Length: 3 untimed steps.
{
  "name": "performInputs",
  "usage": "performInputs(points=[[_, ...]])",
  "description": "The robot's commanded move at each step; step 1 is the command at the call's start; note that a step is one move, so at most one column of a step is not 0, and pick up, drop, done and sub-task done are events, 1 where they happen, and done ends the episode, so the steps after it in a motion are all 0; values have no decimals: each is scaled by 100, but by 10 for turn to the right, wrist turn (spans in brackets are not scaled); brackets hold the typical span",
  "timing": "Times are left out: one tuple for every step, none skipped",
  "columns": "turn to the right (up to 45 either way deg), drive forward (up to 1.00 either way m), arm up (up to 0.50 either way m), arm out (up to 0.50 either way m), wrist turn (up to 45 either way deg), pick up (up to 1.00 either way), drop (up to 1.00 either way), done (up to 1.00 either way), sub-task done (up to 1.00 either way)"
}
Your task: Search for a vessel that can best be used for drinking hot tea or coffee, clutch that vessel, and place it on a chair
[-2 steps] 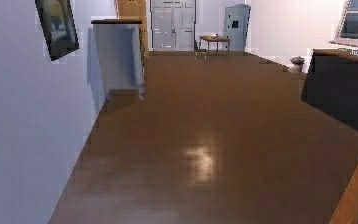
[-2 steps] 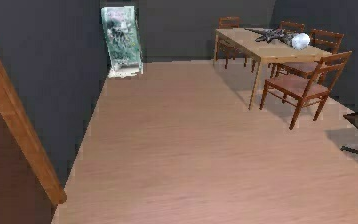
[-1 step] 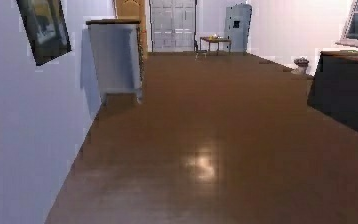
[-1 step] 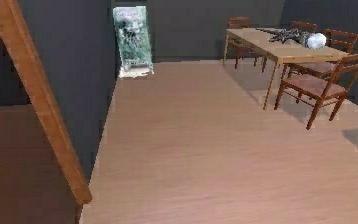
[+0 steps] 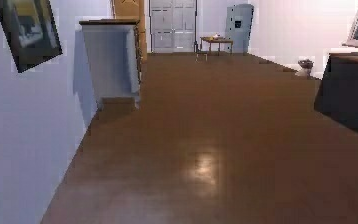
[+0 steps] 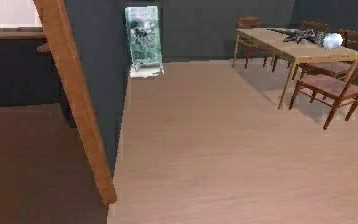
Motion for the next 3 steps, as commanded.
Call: performInputs(points=[[0,100,0,0,0,0,0,0,0],[0,100,0,0,0,0,0,0,0],[30,0,0,0,0,0,0,0,0]])
